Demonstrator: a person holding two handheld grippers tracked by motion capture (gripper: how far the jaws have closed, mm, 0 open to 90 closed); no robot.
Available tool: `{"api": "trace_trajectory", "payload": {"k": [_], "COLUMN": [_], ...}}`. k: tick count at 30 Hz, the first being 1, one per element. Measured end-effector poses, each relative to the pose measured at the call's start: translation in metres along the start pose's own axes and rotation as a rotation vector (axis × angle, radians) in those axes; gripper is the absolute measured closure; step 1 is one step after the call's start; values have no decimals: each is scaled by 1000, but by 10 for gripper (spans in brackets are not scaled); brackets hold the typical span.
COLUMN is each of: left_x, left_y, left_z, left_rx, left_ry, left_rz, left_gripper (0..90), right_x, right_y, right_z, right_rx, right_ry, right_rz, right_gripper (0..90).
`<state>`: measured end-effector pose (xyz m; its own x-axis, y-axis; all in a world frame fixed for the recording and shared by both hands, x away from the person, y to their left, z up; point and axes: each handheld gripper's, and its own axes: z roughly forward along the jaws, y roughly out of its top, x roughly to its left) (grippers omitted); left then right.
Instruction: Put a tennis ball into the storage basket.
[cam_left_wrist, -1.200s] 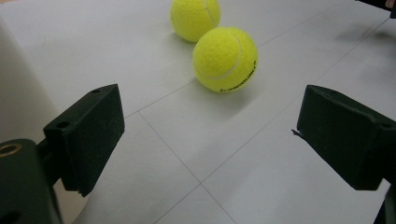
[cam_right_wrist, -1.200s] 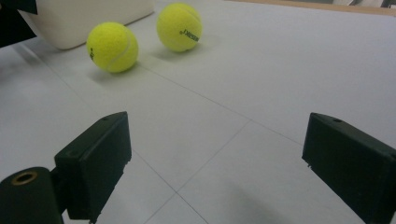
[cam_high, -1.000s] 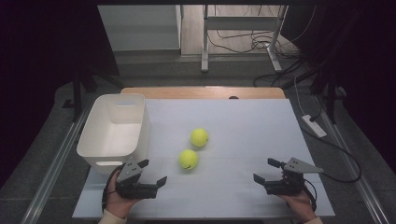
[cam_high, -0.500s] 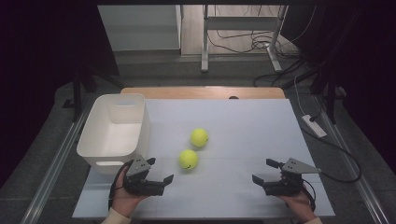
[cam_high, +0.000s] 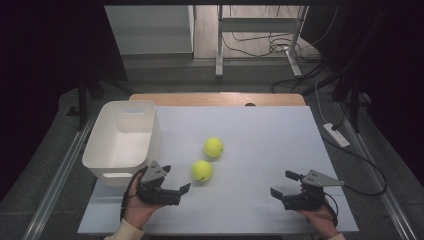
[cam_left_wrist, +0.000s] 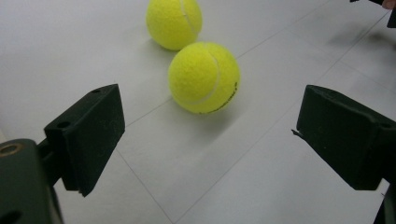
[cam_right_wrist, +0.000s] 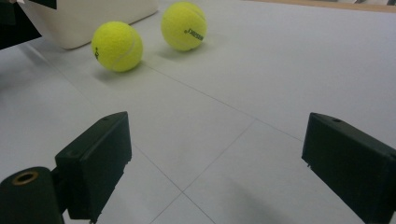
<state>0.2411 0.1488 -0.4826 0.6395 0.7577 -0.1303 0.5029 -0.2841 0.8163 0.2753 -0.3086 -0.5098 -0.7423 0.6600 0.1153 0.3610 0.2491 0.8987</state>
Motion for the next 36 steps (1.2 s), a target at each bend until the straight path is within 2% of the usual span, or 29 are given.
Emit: {"api": "trace_trajectory", "payload": {"k": [11,27,36], "left_x": [-2,-4,-2], "left_y": [10,22,27], "left_z": [2,16,26], "left_rx": [14,42,64], "left_ry": [-5,-27,-20], "left_rz": [-1,-5,-5], "left_gripper": [89,87,84], "right_x": [1,2,2], "right_y": [-1,-2,-2], "right_z": [0,1,1], "right_rx": [6,14,18], "right_ry": [-4,-4,-6], "right_rz": [-5,-15,-15], "right_gripper": [82,82,83]}}
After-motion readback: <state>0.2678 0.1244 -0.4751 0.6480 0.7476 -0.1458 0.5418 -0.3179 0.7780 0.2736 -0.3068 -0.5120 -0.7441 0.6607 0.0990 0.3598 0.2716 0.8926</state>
